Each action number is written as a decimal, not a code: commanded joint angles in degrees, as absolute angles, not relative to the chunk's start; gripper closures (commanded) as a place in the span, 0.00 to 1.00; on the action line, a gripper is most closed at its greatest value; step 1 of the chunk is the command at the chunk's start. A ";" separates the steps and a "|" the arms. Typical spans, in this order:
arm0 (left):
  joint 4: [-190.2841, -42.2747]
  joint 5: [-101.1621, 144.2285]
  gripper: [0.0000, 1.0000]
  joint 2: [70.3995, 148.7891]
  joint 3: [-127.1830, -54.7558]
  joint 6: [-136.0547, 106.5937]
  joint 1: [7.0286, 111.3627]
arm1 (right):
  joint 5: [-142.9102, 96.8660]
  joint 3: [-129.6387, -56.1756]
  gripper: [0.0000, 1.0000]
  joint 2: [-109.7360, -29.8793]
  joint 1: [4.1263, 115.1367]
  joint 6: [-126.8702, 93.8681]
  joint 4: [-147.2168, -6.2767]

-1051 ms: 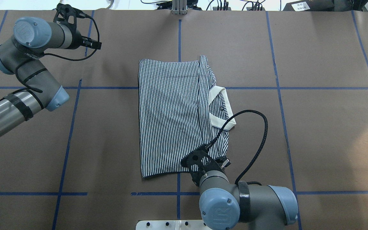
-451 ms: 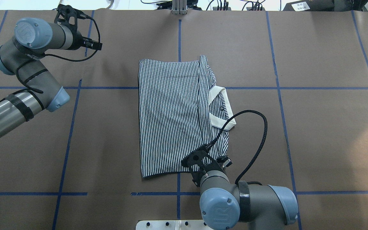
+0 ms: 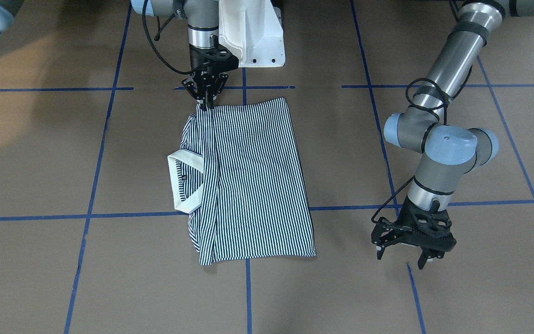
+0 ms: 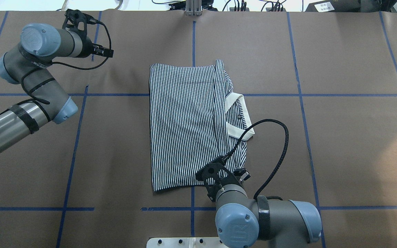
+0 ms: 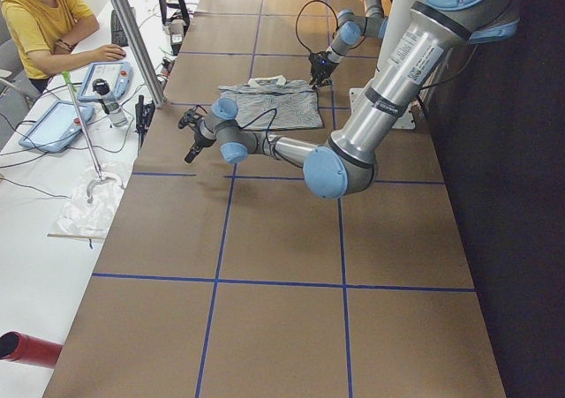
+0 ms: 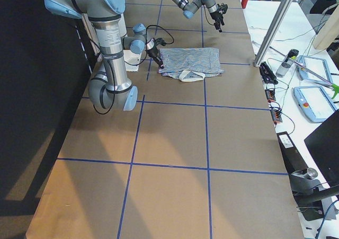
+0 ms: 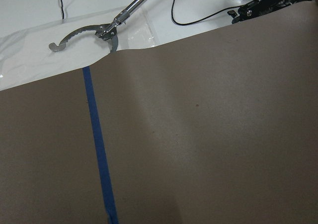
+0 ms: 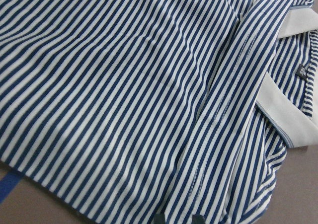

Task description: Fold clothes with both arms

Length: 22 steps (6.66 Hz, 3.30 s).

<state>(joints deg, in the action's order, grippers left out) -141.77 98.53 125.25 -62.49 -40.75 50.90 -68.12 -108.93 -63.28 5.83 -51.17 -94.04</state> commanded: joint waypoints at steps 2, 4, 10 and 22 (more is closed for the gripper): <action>-141.77 98.53 0.00 125.24 -62.49 -40.87 50.80 | -68.03 -108.72 0.66 -63.54 5.45 -51.33 -94.04; -141.77 98.53 0.00 125.24 -62.49 -40.87 50.80 | -67.59 -108.63 0.67 -63.81 5.10 -51.33 -94.04; -142.82 98.53 0.00 124.63 -62.84 -40.96 50.63 | -66.36 -114.16 1.00 -72.12 8.26 -52.20 -94.04; -142.91 98.53 0.00 124.45 -62.84 -42.01 49.48 | -81.29 -105.76 0.00 -58.23 21.96 -58.10 -99.80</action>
